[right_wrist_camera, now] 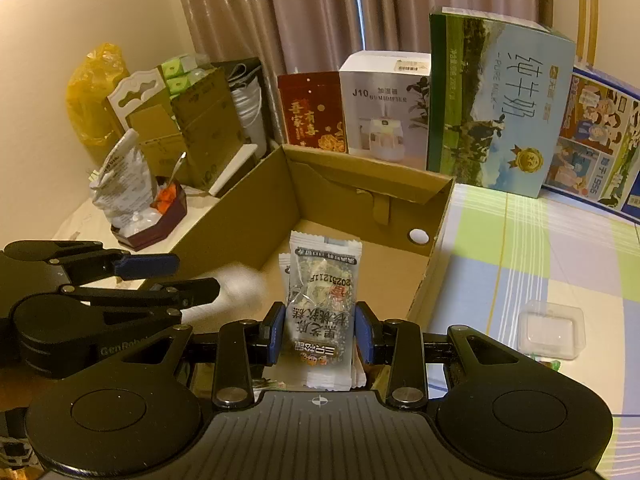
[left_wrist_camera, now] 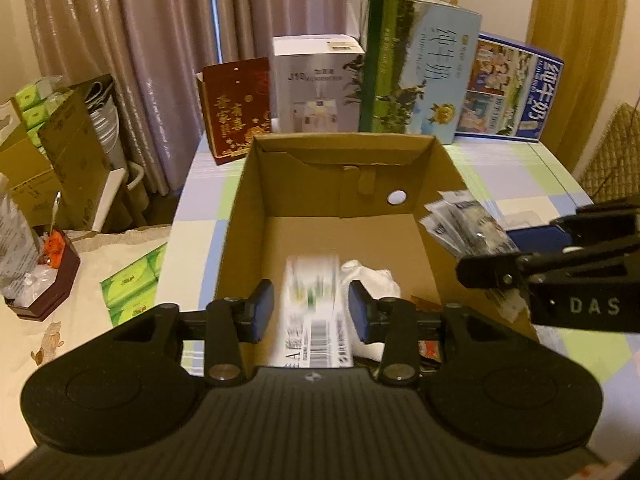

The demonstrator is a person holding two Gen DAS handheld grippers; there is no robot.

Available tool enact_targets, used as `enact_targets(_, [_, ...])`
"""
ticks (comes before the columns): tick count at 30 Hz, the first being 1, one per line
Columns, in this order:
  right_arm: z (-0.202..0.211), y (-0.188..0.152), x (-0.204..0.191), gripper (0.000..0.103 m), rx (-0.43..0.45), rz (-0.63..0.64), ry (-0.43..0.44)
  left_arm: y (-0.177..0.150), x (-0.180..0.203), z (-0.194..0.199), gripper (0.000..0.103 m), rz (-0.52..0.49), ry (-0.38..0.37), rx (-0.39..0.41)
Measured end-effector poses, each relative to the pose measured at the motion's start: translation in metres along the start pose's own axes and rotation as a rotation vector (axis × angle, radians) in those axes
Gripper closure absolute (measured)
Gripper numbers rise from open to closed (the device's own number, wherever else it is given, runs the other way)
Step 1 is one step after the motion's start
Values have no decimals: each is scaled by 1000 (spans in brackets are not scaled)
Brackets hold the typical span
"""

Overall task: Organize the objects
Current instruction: 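Open the left tool to drop the ointment box while the right tool opens to drop the packet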

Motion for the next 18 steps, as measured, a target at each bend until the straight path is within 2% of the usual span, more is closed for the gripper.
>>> enact_targets(18, [2, -2, -14, 69, 4, 19, 15, -6, -6, 18, 67, 8, 21, 10])
Point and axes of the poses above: each gripper's, at about its wrist camera, not at the fingertips, and z roughly against the way its jaws point, x to its right, y to its top, the point moved 5 cm from there along -z, roughly the way its jaws point, and after that the axes turned 15 degrees about -y, right-handed, at the moved point
